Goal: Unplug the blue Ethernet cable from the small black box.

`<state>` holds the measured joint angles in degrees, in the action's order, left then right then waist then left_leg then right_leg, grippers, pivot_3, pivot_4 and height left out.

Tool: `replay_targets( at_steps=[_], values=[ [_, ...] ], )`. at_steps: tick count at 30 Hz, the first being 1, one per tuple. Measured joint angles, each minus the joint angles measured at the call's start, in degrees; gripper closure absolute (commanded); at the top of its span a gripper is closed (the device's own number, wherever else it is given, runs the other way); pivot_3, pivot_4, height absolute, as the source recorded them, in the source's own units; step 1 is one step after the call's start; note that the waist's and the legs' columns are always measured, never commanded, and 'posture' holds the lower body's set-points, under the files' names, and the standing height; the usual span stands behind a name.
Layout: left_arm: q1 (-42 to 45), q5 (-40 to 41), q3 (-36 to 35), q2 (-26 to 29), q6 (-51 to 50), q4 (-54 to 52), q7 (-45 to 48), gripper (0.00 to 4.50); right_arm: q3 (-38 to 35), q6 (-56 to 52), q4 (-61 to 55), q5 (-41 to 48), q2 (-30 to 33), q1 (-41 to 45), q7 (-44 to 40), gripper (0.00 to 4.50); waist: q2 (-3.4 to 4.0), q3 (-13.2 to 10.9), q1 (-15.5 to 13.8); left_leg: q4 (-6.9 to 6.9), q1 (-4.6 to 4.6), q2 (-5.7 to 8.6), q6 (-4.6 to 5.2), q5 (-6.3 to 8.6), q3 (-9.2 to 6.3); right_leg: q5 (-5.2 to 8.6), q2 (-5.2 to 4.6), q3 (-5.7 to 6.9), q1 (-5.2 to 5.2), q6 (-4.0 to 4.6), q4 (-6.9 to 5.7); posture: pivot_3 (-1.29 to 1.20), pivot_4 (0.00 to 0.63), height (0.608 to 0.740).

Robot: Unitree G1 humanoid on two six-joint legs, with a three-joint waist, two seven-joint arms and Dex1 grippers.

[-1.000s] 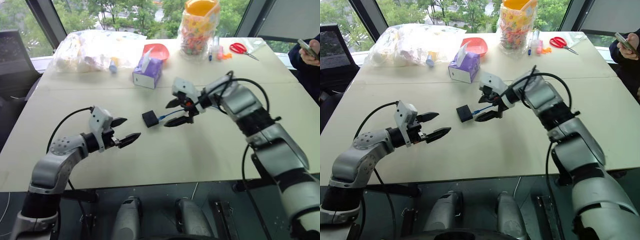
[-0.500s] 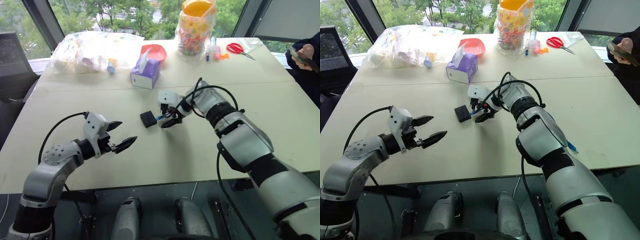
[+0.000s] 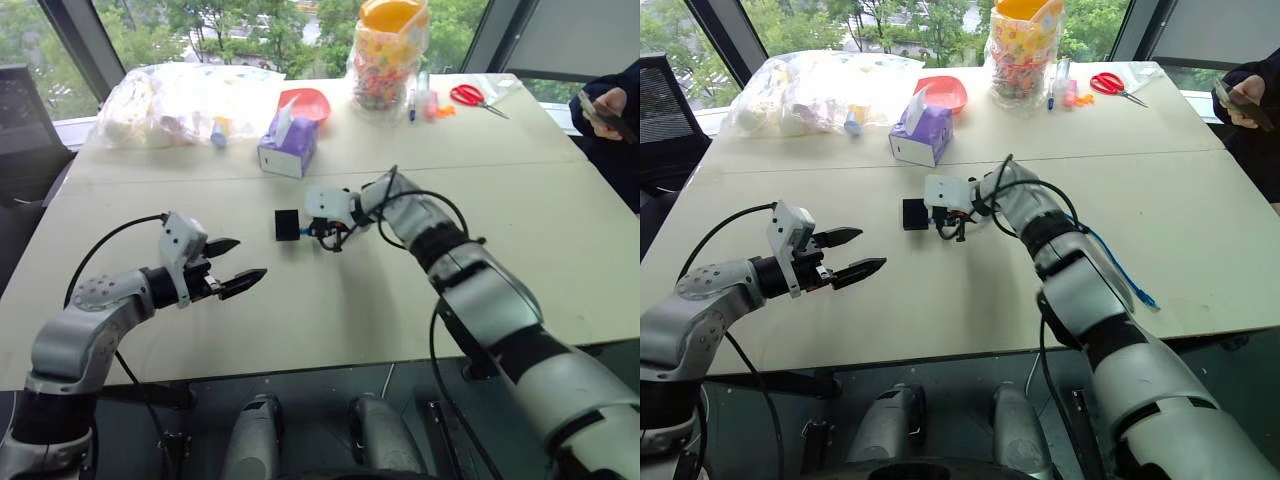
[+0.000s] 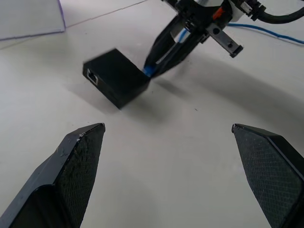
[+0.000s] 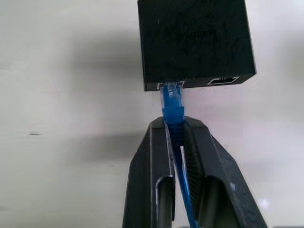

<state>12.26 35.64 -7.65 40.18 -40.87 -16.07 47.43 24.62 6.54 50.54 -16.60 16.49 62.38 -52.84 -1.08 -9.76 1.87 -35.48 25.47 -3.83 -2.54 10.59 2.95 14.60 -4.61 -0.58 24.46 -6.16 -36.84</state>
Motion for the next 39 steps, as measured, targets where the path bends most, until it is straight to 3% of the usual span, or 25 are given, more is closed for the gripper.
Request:
replay_targets(
  at_steps=[6, 11, 17, 26, 29, 36, 39],
  values=[
    [10.1, 3.2, 1.2, 0.6, -4.5, 7.3, 5.3, 0.0, -4.9, -0.8, -36.6, -7.1, 10.6, -23.8, 12.5, 4.49, -0.02, 0.0, -1.1, 0.0, -0.05, 0.01, -0.02, -0.01, -0.04, 0.07, 0.03, 0.01, 0.02, -0.11, -0.15, 0.0, 0.15, 0.735],
    [16.1, 1.7, 5.4, -1.0, -3.1, 12.2, 9.1, 0.0, -5.5, -1.3, -55.5, -12.0, 12.1, -32.0, 16.5, 4.49, -0.01, 0.0, -0.6, -0.1, -0.13, -0.01, -0.08, -0.06, -0.04, 0.15, 0.07, -0.02, 0.03, 0.04, -0.23, 0.0, 0.15, 0.735],
    [20.1, 1.1, 7.1, -4.0, -2.4, 16.1, 11.3, 0.0, -4.7, 0.2, -62.7, -15.2, 12.3, -33.0, 17.5, 4.49, -0.04, 0.0, -1.2, -0.42, -0.01, -0.01, -0.07, -0.06, -0.07, 0.18, 0.07, -0.02, -0.08, 0.09, -0.2, 0.0, 0.15, 0.735],
    [22.3, 2.2, 6.7, -5.5, -3.8, 16.4, 11.7, 0.0, -4.3, 1.6, -63.0, -15.7, 13.8, -33.1, 16.1, 4.49, -0.07, 0.0, -1.1, -0.5, 0.0, -0.01, -0.05, -0.05, -0.1, 0.18, 0.06, -0.03, -0.14, 0.09, -0.2, 0.0, 0.15, 0.735],
    [22.3, 2.7, 6.4, -5.9, -4.1, 16.4, 11.7, 0.9, -4.4, 1.9, -63.0, -15.7, 13.9, -33.1, 15.7, 4.5, -0.07, 0.0, -1.1, -0.5, 0.0, -0.01, -0.05, -0.05, -0.1, 0.18, 0.06, -0.03, -0.14, 0.09, -0.2, 0.0, 0.15, 0.735],
    [21.8, 3.8, 6.4, -6.5, -5.0, 16.0, 11.9, 3.89, -4.4, 2.3, -63.0, -15.7, 13.9, -32.8, 15.1, 4.5, -0.07, 0.0, -1.1, -0.53, 0.0, -0.01, -0.05, -0.05, -0.11, 0.18, 0.06, -0.03, -0.15, 0.09, -0.2, 0.0, 0.15, 0.735],
    [21.7, 3.8, 6.4, -6.5, -5.0, 16.0, 12.2, 4.0, -4.4, 2.4, -63.0, -15.7, 14.1, -32.5, 14.8, 4.5, -0.07, 0.0, -1.1, -0.53, 0.0, -0.01, -0.05, -0.05, -0.11, 0.18, 0.06, -0.03, -0.14, 0.09, -0.2, 0.0, 0.15, 0.735]
  ],
)
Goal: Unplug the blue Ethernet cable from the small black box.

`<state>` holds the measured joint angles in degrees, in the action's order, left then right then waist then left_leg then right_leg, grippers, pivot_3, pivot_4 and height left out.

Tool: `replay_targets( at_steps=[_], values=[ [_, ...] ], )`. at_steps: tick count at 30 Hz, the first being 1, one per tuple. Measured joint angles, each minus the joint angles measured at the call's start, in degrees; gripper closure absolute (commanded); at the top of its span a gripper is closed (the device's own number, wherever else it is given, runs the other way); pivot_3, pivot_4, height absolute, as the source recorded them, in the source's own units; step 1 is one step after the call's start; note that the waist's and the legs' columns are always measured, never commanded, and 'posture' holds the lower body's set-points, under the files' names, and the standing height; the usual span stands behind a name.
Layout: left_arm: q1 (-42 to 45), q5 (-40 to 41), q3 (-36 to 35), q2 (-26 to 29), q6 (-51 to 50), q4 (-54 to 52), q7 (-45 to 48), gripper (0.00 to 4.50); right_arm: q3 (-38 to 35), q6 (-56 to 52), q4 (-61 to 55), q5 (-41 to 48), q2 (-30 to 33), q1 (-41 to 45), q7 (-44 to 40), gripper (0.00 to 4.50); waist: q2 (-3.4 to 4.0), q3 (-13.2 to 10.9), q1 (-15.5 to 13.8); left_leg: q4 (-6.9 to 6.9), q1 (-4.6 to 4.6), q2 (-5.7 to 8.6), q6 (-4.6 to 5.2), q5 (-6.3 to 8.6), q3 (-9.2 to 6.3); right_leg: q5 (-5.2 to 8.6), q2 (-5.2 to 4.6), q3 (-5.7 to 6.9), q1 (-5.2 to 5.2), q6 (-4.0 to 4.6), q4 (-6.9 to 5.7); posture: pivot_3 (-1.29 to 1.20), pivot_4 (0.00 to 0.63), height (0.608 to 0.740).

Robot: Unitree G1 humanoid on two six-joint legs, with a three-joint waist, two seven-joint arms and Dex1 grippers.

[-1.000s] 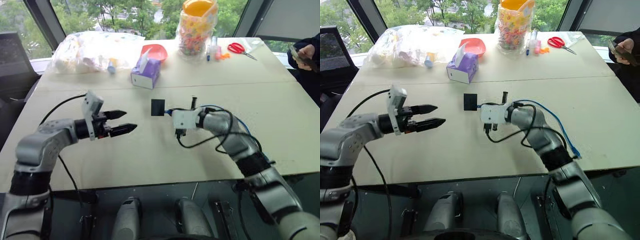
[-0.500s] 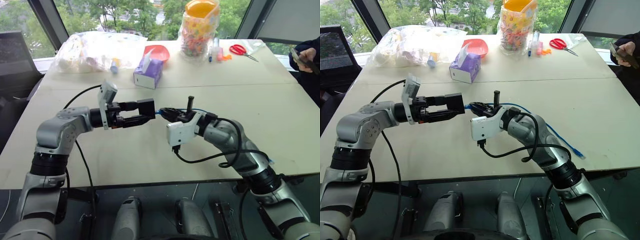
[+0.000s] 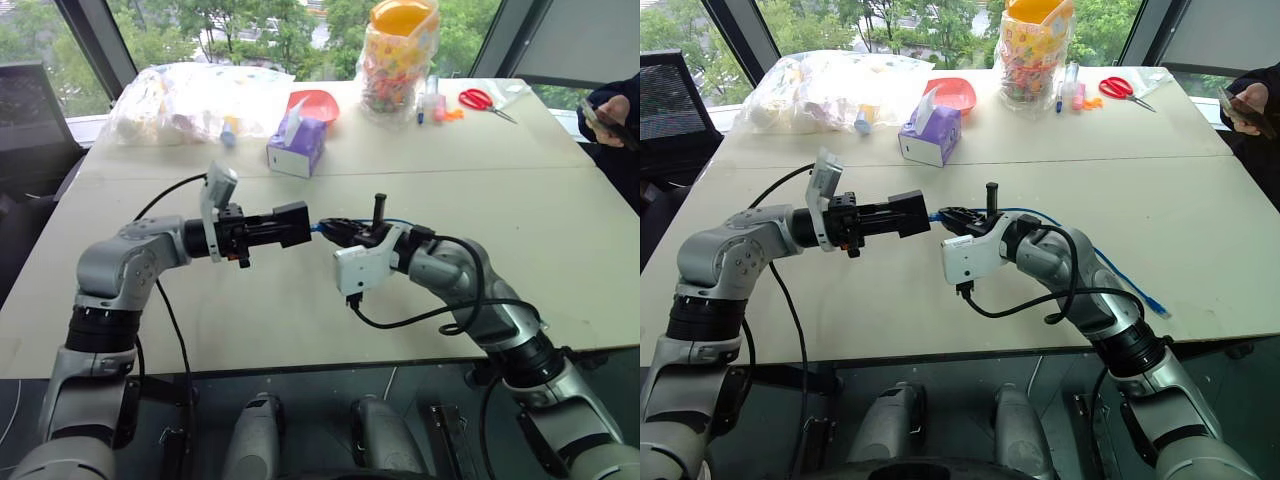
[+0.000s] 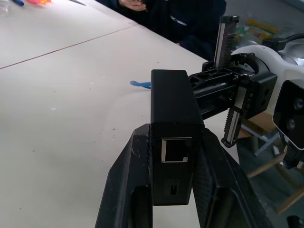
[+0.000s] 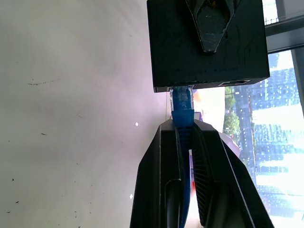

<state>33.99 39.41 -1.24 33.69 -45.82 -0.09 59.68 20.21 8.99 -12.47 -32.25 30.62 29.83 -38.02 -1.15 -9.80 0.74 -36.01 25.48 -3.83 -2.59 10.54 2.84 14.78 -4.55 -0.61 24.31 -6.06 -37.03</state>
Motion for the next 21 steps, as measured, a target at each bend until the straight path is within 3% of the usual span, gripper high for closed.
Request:
replay_targets(
  at_steps=[3, 5, 9, 14, 15, 21],
  values=[
    [0.0, 0.0, 0.0, 0.0, 0.0, 0.0, 0.2, 4.0, 0.0, 0.1, 0.0, 0.2, 0.2, 0.3, -0.5, 4.5, 0.0, 0.0, 0.0, 0.0, 0.0, 0.0, 0.0, 0.0, 0.0, 0.0, 0.0, 0.0, 0.0, 0.0, 0.0, 0.0, 0.15, 0.735],
    [0.0, -0.2, 0.2, 0.6, 0.2, 0.0, 1.5, 4.0, -0.7, -4.9, -1.1, 5.6, -0.9, 0.3, -4.6, 4.5, -0.01, 0.0, 0.0, 0.01, 0.0, 0.0, 0.0, 0.0, -0.01, 0.0, 0.0, 0.0, 0.0, 0.0, -0.01, 0.0, 0.15, 0.735],
    [0.0, -0.2, 1.0, 2.8, 0.2, 0.0, 5.7, 4.0, -4.0, -21.6, -5.8, 19.1, -2.9, 0.6, -14.1, 2.89, 0.0, 0.0, 0.0, 0.01, 0.0, -0.01, 0.0, 0.0, -0.02, 0.0, 0.0, 0.01, 0.0, 0.0, -0.03, 0.0, 0.15, 0.735],
    [0.1, 0.1, 1.3, 4.3, 0.0, 0.0, 9.4, 4.0, -9.1, -50.9, -13.0, 39.8, 2.5, 3.2, -28.0, 0.34, -0.02, 0.0, -0.2, -0.05, 0.0, -0.02, 0.05, 0.03, -0.04, 0.01, -0.05, 0.02, -0.05, 0.04, 0.01, 0.0, 0.15, 0.735],
    [0.3, 0.2, 1.2, 4.6, -0.1, 0.0, 10.2, 4.0, -10.8, -56.4, -12.8, 44.1, 2.2, 4.6, -28.9, 0.07, -0.02, 0.0, -0.1, -0.04, 0.0, -0.02, 0.05, 0.03, -0.04, 0.01, -0.05, 0.02, -0.03, 0.05, 0.0, 0.0, 0.15, 0.735],
    [1.8, 2.0, 1.0, 5.0, -0.5, -0.8, 12.4, 4.0, -17.8, -75.4, -7.4, 58.4, -0.4, 13.8, -26.9, 0.07, -0.01, 0.0, 0.1, 0.03, -0.02, -0.04, 0.07, 0.04, -0.02, 0.01, -0.05, 0.03, 0.03, 0.1, 0.0, 0.0, 0.15, 0.735]
  ],
)
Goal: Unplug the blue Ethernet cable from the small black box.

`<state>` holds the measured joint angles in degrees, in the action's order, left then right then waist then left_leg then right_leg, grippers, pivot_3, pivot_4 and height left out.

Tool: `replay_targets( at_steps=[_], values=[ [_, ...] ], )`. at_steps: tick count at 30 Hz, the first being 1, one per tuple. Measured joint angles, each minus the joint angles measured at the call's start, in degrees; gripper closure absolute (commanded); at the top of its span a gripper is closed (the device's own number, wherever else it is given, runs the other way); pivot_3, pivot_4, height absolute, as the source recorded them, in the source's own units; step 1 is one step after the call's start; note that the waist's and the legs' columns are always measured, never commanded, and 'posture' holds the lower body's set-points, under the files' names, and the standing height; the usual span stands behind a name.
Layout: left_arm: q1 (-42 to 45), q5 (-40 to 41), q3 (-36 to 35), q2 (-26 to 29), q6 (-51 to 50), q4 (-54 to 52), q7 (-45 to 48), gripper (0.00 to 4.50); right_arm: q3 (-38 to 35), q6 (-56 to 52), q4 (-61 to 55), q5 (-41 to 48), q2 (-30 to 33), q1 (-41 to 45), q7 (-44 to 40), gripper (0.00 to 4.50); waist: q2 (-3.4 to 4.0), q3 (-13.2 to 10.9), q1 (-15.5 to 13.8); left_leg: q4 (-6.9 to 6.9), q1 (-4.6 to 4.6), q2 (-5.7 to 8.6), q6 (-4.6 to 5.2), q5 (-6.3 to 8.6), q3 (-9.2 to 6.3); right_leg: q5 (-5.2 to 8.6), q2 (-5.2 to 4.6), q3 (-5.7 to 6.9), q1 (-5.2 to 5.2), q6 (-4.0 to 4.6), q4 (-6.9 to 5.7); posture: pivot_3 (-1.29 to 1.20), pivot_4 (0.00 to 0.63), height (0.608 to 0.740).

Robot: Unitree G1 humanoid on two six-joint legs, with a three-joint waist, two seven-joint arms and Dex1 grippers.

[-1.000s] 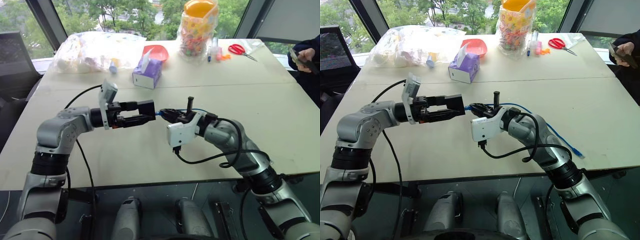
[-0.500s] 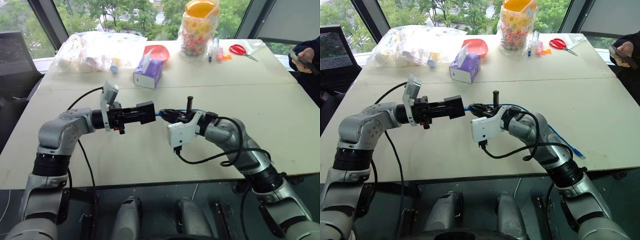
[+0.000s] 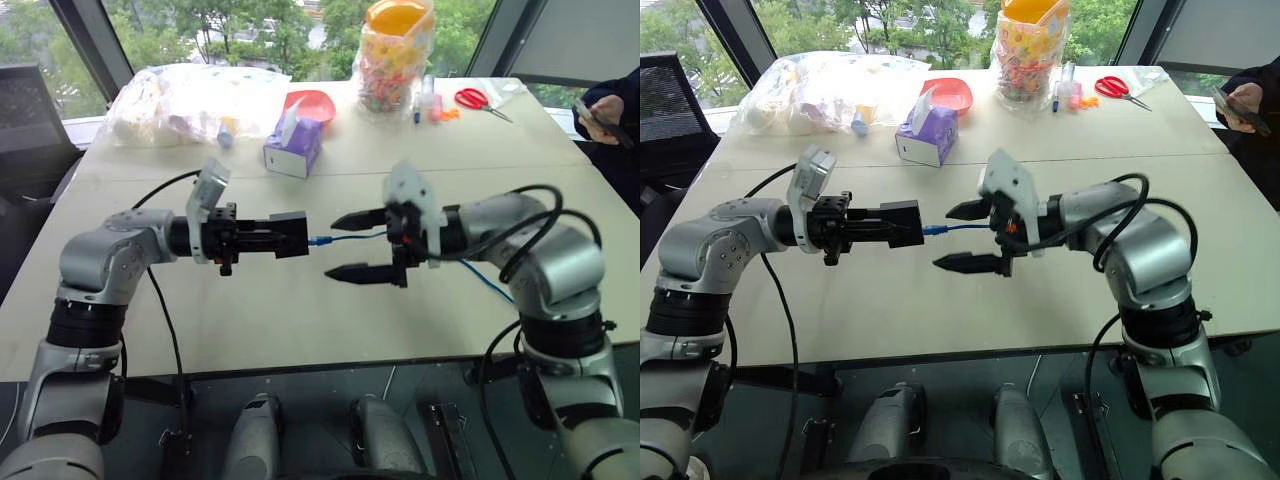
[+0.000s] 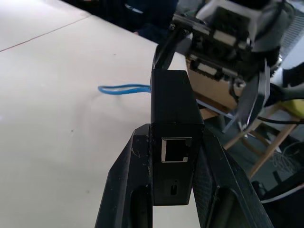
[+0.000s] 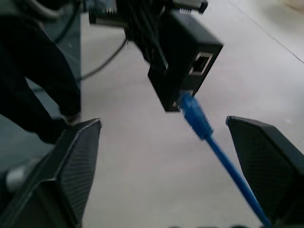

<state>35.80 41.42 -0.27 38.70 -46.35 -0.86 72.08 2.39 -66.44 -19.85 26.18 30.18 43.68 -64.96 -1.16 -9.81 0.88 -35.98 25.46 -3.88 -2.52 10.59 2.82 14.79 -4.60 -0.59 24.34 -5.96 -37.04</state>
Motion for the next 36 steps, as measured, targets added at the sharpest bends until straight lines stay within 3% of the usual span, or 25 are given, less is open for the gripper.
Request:
replay_targets(
  at_steps=[4, 10, 13, 16, 34, 36],
  values=[
    [0.7, 1.1, -0.2, 0.2, -1.5, -0.4, 0.2, 4.0, -0.9, -9.6, 6.3, 4.1, -2.8, 3.7, 4.5, 0.07, 0.0, 0.0, -0.1, 0.03, 0.12, 0.01, 0.01, 0.0, 0.0, 0.0, 0.0, 0.0, 0.1, 0.0, 0.02, 0.0, 0.15, 0.735],
    [1.1, 1.8, -0.6, 0.2, -2.2, -0.5, -0.1, 4.0, -0.1, -14.1, 8.2, 7.9, -2.8, 4.8, 7.5, 0.07, 0.0, 0.0, -0.2, 0.0, 0.17, 0.03, 0.05, 0.03, 0.01, 0.0, 0.0, 0.0, 0.1, -0.01, 0.02, 0.0, 0.15, 0.735],
    [1.1, 2.1, -0.6, 0.1, -2.3, -0.6, -0.3, 4.0, -0.4, -15.6, 9.1, 9.7, -3.4, 4.8, 8.7, 0.79, 0.0, 0.0, -0.1, 0.01, 0.17, 0.03, 0.05, 0.03, 0.0, -0.01, 0.01, 0.0, 0.1, -0.01, 0.02, 0.0, 0.15, 0.735],
    [1.1, 2.4, -0.6, 0.1, -2.4, -1.5, -0.8, 4.0, -0.7, -17.1, 10.1, 11.7, -4.0, 6.1, 9.8, 2.22, 0.01, 0.0, -0.1, 0.01, 0.17, 0.02, 0.05, 0.03, 0.0, -0.01, 0.01, 0.0, 0.11, -0.02, 0.02, 0.0, 0.15, 0.735],
    [0.9, 2.9, -0.5, 0.2, -2.1, -2.7, -1.1, 4.0, -1.0, -19.4, 11.2, 18.8, -4.0, 8.3, 14.0, 2.22, 0.01, 0.0, -0.1, 0.02, 0.19, 0.02, 0.05, 0.03, 0.0, 0.0, 0.01, 0.0, 0.13, -0.02, 0.03, 0.0, 0.15, 0.735],
    [0.7, 2.9, -0.5, 0.2, -2.1, -2.8, -1.0, 4.0, -1.0, -19.4, 11.2, 19.2, -3.7, 8.2, 14.1, 2.76, 0.01, 0.0, -0.1, 0.03, 0.19, 0.02, 0.05, 0.03, 0.0, 0.0, 0.01, 0.0, 0.13, -0.02, 0.03, 0.0, 0.15, 0.735]
  ],
)
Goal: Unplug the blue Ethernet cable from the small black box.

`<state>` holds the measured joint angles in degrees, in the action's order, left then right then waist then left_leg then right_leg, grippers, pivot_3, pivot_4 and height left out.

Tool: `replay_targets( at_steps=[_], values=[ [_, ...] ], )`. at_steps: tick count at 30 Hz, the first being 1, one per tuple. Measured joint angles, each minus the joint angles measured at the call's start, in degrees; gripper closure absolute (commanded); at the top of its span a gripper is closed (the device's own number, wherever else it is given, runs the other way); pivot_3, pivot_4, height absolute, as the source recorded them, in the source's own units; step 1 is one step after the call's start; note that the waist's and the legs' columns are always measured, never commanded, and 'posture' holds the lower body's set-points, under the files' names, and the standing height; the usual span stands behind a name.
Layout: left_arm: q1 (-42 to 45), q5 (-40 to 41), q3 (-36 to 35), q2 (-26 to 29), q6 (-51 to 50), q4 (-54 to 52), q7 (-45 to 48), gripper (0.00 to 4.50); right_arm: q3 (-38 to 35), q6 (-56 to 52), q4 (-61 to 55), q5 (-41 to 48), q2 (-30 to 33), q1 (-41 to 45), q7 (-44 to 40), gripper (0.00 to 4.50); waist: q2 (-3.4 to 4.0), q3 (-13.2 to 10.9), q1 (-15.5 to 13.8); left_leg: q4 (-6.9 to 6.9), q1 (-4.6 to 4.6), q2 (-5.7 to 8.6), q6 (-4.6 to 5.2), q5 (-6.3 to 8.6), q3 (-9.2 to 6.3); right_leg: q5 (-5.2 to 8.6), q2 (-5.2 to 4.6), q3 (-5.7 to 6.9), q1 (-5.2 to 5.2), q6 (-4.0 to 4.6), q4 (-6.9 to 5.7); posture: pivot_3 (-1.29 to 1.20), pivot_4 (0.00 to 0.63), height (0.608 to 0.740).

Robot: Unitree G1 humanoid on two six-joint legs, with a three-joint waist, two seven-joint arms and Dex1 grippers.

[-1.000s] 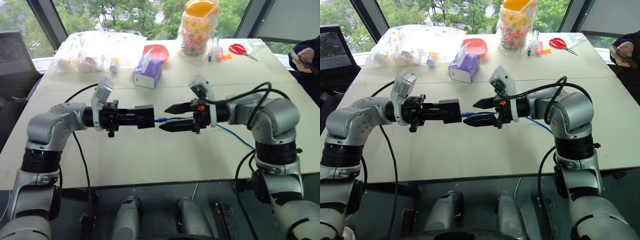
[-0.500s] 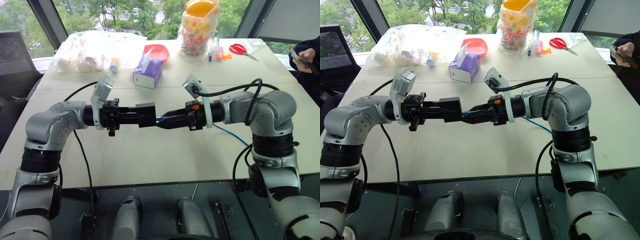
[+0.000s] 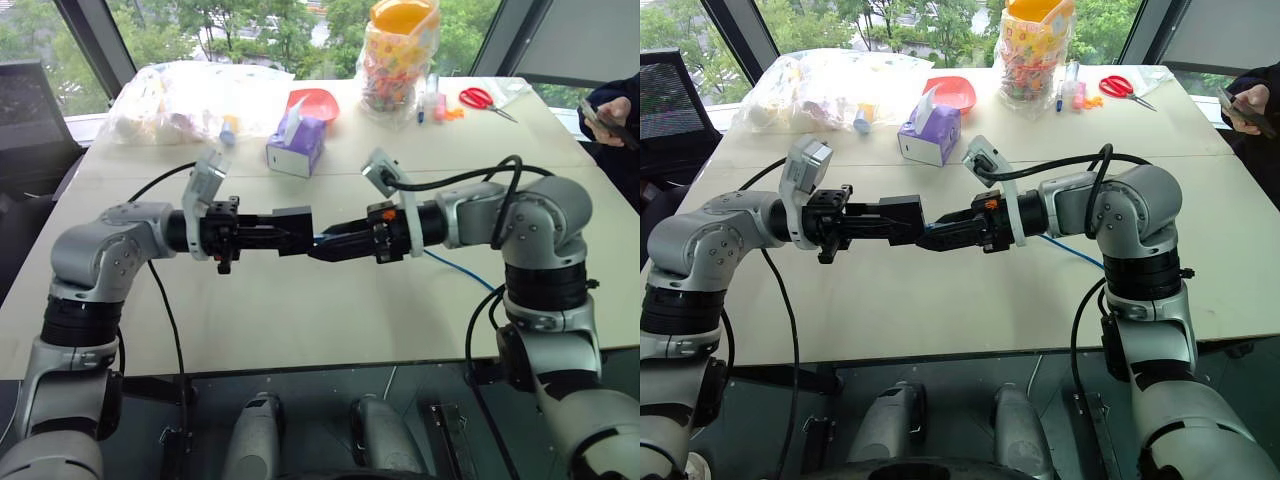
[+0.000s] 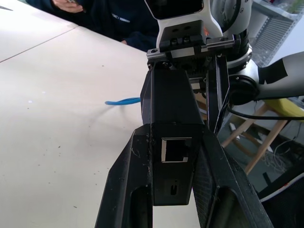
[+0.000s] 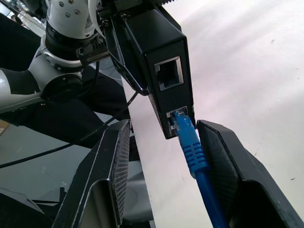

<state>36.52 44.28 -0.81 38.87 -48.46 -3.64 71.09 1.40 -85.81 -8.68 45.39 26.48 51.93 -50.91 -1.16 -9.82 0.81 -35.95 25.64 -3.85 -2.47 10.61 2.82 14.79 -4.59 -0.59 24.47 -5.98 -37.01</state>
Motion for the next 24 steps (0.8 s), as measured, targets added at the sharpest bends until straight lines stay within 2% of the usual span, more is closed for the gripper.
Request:
replay_targets(
  at_steps=[4, 19, 24],
  values=[
    [-0.5, 0.2, -0.2, 0.8, 0.2, -0.8, 1.1, 4.0, 0.0, -0.3, 0.1, 0.7, 1.2, 0.0, 0.2, 4.48, -0.01, 0.0, 0.0, 0.01, 0.02, 0.0, 0.0, 0.0, 0.0, 0.0, 0.0, 0.0, 0.02, 0.0, 0.01, 0.0, 0.15, 0.735],
    [-1.6, 0.1, -0.1, 1.8, 1.5, -1.5, 3.2, 4.0, 1.3, 0.0, 0.2, 2.7, 1.8, 0.0, 0.4, 4.48, 0.0, 0.0, 0.0, 0.02, 0.04, 0.0, 0.0, 0.0, 0.0, 0.0, 0.0, 0.0, 0.04, 0.0, 0.03, 0.0, 0.15, 0.735],
    [-2.7, -0.4, -0.4, 5.5, 1.6, -1.4, 3.8, 4.0, 2.3, 6.4, 7.5, -0.7, 8.1, -0.7, -1.1, 4.48, -0.02, 0.0, -0.2, -0.03, 0.09, 0.02, 0.0, 0.0, 0.0, 0.01, -0.03, 0.0, 0.04, 0.02, 0.12, 0.0, 0.15, 0.735]
  ],
)
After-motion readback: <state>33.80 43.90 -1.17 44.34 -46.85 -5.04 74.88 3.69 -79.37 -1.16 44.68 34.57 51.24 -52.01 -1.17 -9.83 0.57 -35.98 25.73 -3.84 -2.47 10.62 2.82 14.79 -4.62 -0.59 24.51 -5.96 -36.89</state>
